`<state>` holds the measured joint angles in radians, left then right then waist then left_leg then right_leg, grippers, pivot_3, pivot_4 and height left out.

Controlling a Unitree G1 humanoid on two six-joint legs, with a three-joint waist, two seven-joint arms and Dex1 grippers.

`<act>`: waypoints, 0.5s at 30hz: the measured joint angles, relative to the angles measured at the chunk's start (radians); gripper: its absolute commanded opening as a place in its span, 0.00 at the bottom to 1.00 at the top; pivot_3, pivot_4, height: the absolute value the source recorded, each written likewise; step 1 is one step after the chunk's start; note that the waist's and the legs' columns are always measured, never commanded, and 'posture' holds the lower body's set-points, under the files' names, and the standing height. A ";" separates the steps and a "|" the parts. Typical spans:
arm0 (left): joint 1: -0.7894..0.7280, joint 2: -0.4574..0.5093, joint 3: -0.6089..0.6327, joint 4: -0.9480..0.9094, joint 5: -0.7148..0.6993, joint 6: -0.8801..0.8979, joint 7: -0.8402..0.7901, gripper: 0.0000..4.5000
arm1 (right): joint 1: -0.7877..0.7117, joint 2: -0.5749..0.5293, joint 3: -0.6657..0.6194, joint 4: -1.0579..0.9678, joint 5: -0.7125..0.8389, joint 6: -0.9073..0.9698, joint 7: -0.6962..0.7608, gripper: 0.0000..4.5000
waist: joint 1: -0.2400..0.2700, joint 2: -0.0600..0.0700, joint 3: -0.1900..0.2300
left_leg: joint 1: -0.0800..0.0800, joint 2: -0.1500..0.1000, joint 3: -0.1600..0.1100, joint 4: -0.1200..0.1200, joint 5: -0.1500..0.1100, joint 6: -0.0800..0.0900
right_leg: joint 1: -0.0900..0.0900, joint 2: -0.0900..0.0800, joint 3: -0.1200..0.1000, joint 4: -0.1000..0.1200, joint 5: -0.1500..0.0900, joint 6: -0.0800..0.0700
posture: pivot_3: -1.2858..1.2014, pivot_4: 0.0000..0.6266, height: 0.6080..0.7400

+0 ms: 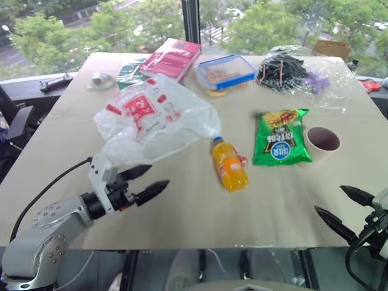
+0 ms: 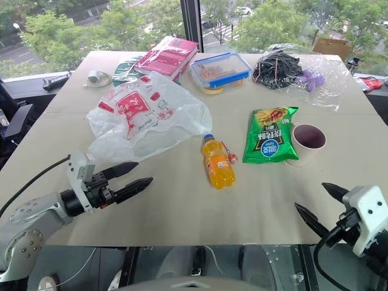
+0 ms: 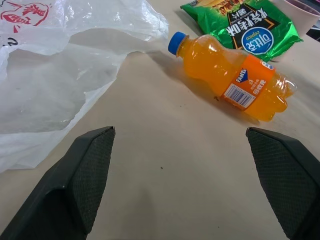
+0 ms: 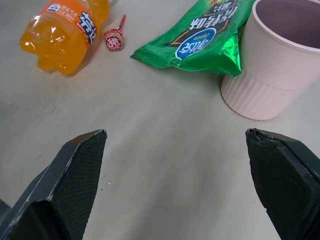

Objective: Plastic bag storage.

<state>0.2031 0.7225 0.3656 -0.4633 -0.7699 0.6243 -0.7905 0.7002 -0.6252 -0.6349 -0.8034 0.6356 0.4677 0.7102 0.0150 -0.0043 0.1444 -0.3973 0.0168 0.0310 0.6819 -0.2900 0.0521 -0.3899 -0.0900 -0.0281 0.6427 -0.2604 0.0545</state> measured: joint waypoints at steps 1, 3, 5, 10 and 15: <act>0.000 0.000 0.000 0.000 0.000 0.000 0.000 0.99 | 0.000 0.000 0.000 0.000 0.000 0.000 0.000 1.00 | 0.000 0.000 0.000 | 0.000 0.000 0.000 0.000 0.000 0.000 | 0.000 0.000 0.000 0.000 0.000 0.000 | 0.52 0.24 1.00; -0.008 -0.001 -0.001 0.000 0.002 0.000 0.001 0.99 | -0.010 0.001 0.013 0.002 -0.002 0.000 0.001 1.00 | 0.000 0.000 0.000 | 0.000 0.000 0.000 0.000 0.000 0.000 | 0.000 -0.003 0.000 0.000 0.000 0.000 | 0.52 0.24 1.00; -0.036 -0.021 -0.007 -0.001 -0.002 0.003 0.022 0.99 | -0.033 0.004 0.050 0.006 -0.008 -0.003 0.001 1.00 | 0.000 0.000 0.000 | 0.001 0.000 0.000 0.000 0.000 0.000 | 0.000 -0.003 0.000 0.000 0.001 -0.001 | 0.52 0.24 1.00; -0.064 -0.034 -0.021 -0.009 -0.022 0.033 0.057 0.99 | -0.047 0.005 0.073 0.007 -0.008 -0.002 -0.002 1.00 | 0.000 0.000 0.000 | 0.000 0.000 0.000 0.000 0.000 0.000 | 0.000 -0.002 -0.001 0.000 0.001 -0.001 | 0.52 0.24 1.00; -0.157 -0.068 -0.033 -0.044 -0.022 0.065 0.175 0.99 | -0.081 0.012 0.077 -0.021 0.041 -0.001 -0.009 1.00 | 0.001 -0.001 0.001 | 0.000 0.000 0.000 0.000 0.000 0.000 | 0.001 0.001 0.000 0.000 0.001 0.000 | 0.52 0.24 1.00</act>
<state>0.0458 0.6545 0.3330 -0.5075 -0.7920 0.6896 -0.6155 0.6194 -0.6130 -0.5579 -0.8249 0.6769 0.4670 0.7014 0.0165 -0.0049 0.1451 -0.3969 0.0171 0.0308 0.6823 -0.2899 0.0520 -0.3892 -0.0894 -0.0285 0.6429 -0.2595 0.0540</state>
